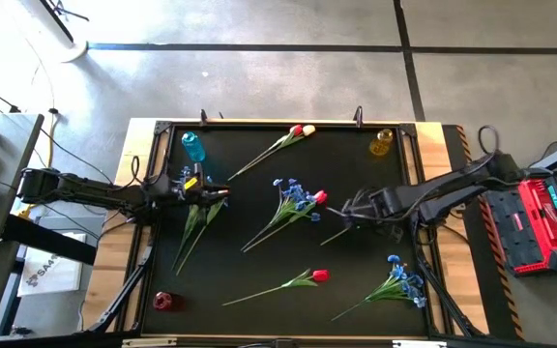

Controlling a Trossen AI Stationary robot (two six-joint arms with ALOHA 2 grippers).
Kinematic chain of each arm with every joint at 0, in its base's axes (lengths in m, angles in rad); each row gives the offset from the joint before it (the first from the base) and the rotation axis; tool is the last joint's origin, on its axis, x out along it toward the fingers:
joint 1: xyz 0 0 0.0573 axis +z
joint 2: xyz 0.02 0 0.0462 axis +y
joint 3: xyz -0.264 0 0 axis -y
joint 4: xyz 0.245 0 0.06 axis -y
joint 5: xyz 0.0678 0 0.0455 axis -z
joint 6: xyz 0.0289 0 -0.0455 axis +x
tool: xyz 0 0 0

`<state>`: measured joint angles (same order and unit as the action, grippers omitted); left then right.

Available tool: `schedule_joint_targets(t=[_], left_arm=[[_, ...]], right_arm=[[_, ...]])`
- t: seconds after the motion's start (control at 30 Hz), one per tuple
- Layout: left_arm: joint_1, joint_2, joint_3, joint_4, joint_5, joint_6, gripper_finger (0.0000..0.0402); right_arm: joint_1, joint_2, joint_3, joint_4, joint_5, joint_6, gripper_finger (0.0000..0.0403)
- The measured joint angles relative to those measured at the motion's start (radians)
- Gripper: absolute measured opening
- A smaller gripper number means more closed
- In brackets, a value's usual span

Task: Sort flowers into vase by color
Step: Put the right yellow flower into the yellow vase

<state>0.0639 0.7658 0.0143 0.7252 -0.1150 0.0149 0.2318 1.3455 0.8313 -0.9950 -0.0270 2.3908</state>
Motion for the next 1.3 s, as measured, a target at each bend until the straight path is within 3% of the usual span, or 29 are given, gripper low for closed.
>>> schedule_joint_targets(t=[0.1, 0.2, 0.33, 0.57, 1.0, 1.3], left_arm=[[0.002, 0.000, 0.000, 0.019, -0.003, 0.022, 0.0062], [0.002, 0.000, 0.000, 0.030, -0.003, 0.023, 0.0062], [0.002, 0.000, 0.000, 0.034, 0.005, 0.034, 0.0062], [0.001, 0.000, 0.000, 0.028, 0.028, 0.039, 0.0062], [0.001, 0.000, 0.000, 0.015, 0.029, -0.003, 0.0062], [0.001, 0.000, 0.000, 0.015, 0.024, 0.005, 0.0062]], right_arm=[[-0.035, 0.073, 0.000, -0.001, -0.026, -0.008, 0.0143], [-0.081, 0.113, 0.000, 0.010, 0.026, -0.010, 0.0157], [-0.136, 0.146, 0.000, 0.020, 0.112, -0.029, 0.0152], [-0.161, 0.160, -0.002, -0.052, 0.099, -0.033, 0.0138], [-0.175, 0.158, -0.127, 0.099, 0.141, -0.016, 0.0138], [-0.207, 0.157, -0.132, 0.092, 0.159, -0.041, 0.0131]])
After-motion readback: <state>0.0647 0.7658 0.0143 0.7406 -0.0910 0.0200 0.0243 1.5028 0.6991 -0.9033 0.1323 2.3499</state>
